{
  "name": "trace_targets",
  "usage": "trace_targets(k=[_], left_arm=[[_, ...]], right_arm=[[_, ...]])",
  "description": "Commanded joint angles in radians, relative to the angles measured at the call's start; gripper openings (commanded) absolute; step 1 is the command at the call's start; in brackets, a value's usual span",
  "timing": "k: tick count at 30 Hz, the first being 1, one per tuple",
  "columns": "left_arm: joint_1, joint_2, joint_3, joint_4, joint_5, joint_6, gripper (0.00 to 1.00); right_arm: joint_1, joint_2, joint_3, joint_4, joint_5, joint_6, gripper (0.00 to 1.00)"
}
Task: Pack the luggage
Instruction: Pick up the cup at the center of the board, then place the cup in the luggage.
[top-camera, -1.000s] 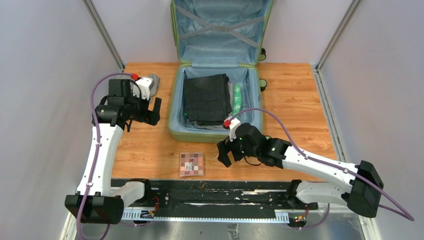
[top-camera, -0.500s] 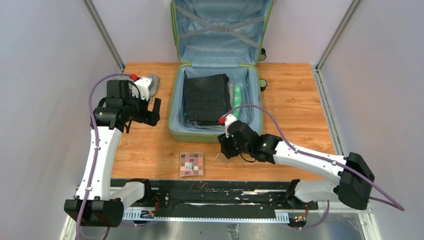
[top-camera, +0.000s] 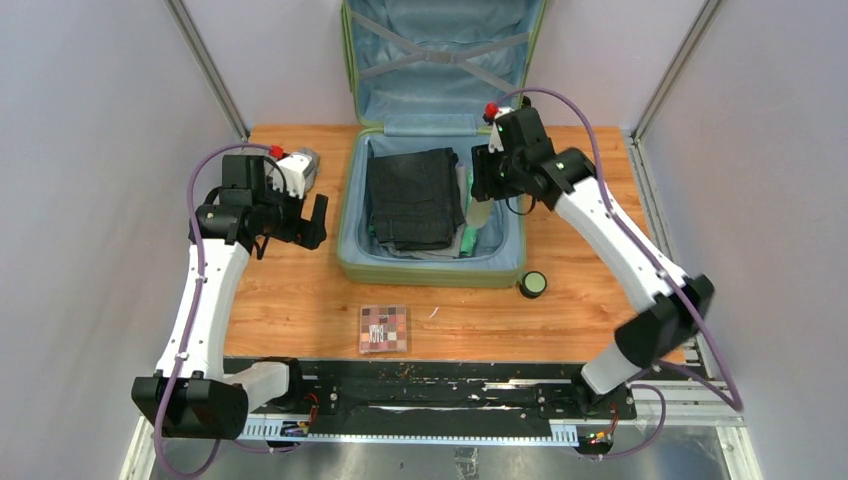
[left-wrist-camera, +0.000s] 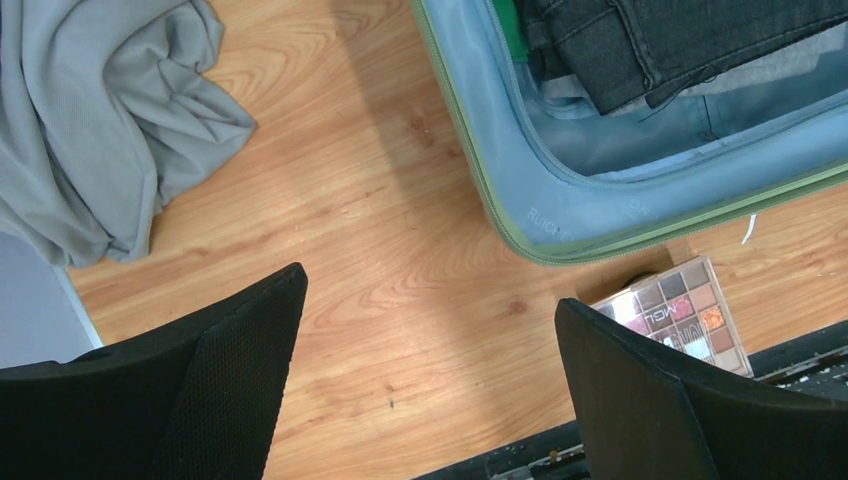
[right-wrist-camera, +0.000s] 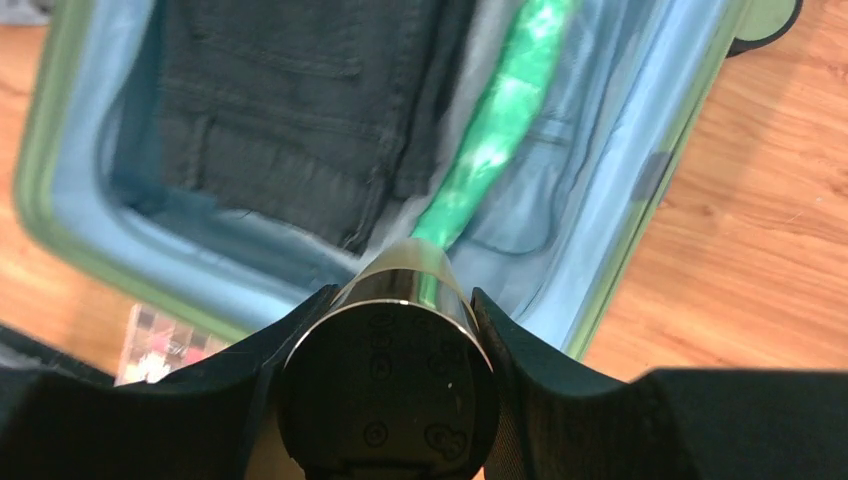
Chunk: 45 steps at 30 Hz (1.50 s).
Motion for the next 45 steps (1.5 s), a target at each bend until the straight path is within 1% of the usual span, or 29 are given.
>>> trace_targets(k=[1, 7, 15, 17, 19, 22, 24, 29, 32, 33, 34, 35, 36, 38, 40, 42, 45], left_arm=[[0.006, 0.016, -0.014, 0.035, 0.036, 0.033, 1.00], [0.006, 0.026, -0.024, 0.038, 0.032, 0.065, 1.00], [0.006, 0.023, -0.031, 0.044, 0.039, 0.077, 1.00], [0.006, 0.020, -0.033, 0.044, 0.041, 0.078, 1.00], [0.006, 0.022, -0.035, 0.044, 0.041, 0.081, 1.00], [0.006, 0.024, -0.040, 0.042, 0.036, 0.083, 1.00], [0.006, 0.022, -0.041, 0.042, 0.033, 0.083, 1.00], [0.006, 0.015, -0.041, 0.042, 0.026, 0.076, 1.00], [0.006, 0.002, -0.041, 0.040, 0.025, 0.070, 1.00], [0.006, -0.005, -0.043, 0.040, 0.023, 0.070, 1.00], [0.006, -0.011, -0.046, 0.040, 0.021, 0.070, 1.00], [0.006, -0.016, -0.048, 0.040, 0.019, 0.072, 1.00], [0.006, -0.021, -0.050, 0.040, 0.012, 0.073, 1.00], [0.006, -0.031, -0.053, 0.039, 0.002, 0.071, 1.00], [0.006, -0.043, -0.056, 0.039, -0.003, 0.073, 1.00], [0.006, -0.053, -0.059, 0.039, -0.002, 0.072, 1.00], [0.006, -0.055, -0.062, 0.039, -0.002, 0.068, 1.00]], right_arm=[[-0.089, 0.216, 0.175, -0.185, -0.029, -0.057, 0.00], [-0.184, 0.523, 0.419, -0.278, -0.016, -0.071, 0.00], [-0.209, 0.868, 0.744, -0.380, 0.074, -0.079, 0.01], [-0.211, 0.922, 0.795, -0.376, 0.092, -0.074, 0.06], [-0.215, 0.965, 0.833, -0.367, 0.108, -0.065, 0.14], [-0.225, 1.000, 0.864, -0.343, 0.119, -0.043, 0.21], [-0.231, 0.997, 0.863, -0.316, 0.122, -0.034, 0.30], [-0.235, 0.941, 0.859, -0.261, 0.097, -0.019, 0.58], [-0.237, 0.883, 0.853, -0.233, 0.080, -0.011, 0.68], [-0.237, 0.864, 0.850, -0.226, 0.077, -0.009, 0.75], [-0.237, 0.846, 0.846, -0.219, 0.072, -0.008, 0.90], [-0.237, 0.825, 0.840, -0.213, 0.068, -0.006, 0.97], [-0.237, 0.803, 0.833, -0.210, 0.067, -0.001, 0.99], [-0.235, 0.748, 0.804, -0.202, 0.064, 0.013, 1.00], [-0.229, 0.670, 0.734, -0.182, 0.044, 0.025, 1.00], [-0.208, 0.565, 0.609, -0.143, -0.018, 0.040, 1.00], [-0.132, 0.375, 0.329, -0.089, -0.067, 0.068, 1.00]])
